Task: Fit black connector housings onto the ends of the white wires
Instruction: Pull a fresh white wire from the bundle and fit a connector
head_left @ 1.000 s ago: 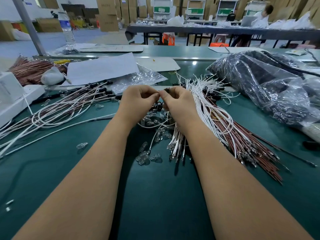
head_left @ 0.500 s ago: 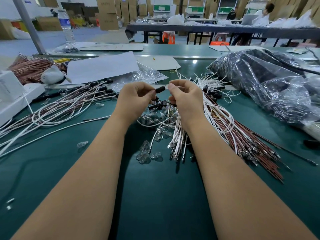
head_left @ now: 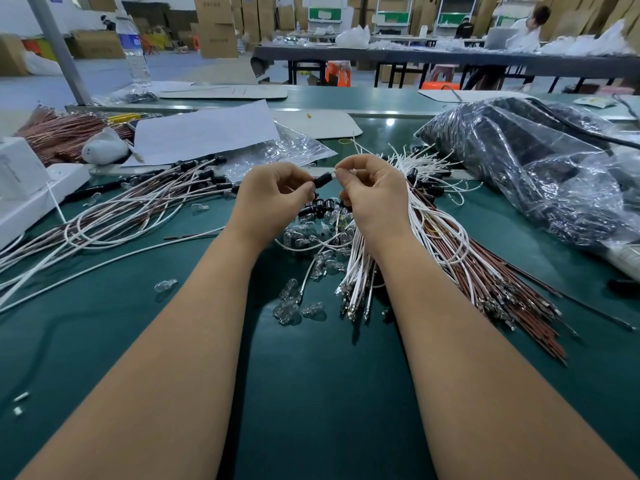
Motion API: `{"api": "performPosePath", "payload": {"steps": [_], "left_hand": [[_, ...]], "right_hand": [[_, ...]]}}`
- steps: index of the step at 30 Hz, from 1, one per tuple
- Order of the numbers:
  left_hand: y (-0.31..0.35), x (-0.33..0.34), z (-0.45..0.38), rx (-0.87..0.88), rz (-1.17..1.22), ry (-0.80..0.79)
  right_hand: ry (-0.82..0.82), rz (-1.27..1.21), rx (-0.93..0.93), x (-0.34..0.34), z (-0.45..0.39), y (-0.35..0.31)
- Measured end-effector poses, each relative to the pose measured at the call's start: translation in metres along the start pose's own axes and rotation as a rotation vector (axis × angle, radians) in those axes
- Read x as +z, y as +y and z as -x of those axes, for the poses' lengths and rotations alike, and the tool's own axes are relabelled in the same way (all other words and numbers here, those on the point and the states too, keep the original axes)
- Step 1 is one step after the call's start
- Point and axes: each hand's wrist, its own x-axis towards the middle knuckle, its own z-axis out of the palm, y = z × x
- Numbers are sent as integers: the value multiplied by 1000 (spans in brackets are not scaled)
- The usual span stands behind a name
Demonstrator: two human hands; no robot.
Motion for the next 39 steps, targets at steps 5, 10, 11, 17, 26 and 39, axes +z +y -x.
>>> {"api": "performPosePath", "payload": {"steps": [5,10,11,17,26,39], "left_hand": [[2,1,0,19,20,4],[1,1,-1,20,-5,26],[0,1,0,14,-9,33],[0,3,-1,0,5,83],[1,3,-5,-81,179,17],[2,3,-2,-131,251,-6]], "right_hand": [[-7,55,-42,1,1,-1],[2,51,-55,2,1,0],[-1,62,-64,2,1,0],[-14,139,-128,4,1,2],[5,110,-112,7,-1,4],[4,21,-28,5,-5,7]]}}
